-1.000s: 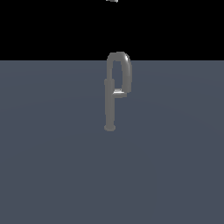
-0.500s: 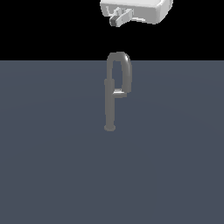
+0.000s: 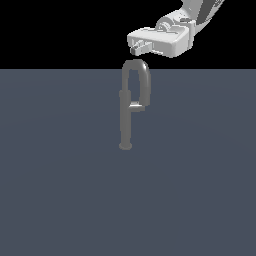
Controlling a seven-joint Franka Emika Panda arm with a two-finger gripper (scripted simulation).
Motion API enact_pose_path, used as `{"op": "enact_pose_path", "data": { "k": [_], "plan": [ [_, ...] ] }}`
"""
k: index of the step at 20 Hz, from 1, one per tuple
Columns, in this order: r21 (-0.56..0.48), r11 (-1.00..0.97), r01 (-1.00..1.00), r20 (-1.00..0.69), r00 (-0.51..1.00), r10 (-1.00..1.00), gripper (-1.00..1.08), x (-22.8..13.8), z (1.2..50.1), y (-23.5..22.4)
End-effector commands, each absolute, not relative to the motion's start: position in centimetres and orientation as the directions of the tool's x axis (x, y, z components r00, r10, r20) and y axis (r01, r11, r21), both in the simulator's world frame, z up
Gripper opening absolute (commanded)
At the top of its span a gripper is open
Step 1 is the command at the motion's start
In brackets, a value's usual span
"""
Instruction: Turn on the faucet by rotating a designated handle.
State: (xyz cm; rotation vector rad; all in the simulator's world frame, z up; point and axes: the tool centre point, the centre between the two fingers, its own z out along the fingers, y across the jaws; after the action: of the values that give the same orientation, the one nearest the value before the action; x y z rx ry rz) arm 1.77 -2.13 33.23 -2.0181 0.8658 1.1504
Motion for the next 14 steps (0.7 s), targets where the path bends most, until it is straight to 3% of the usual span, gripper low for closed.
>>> {"op": "enact_pose_path", "data": {
  "k": [1,14],
  "plan": [
    [-0.191,-0.526,-0.829,-0.919,0.339,-0.201,-1.00,2.8,31.7,-2.4],
    [-0.049,-0.310,-0.949,-0.996,0.070,-0.057,-1.00,6.2,23.8,-3.3]
  ]
}}
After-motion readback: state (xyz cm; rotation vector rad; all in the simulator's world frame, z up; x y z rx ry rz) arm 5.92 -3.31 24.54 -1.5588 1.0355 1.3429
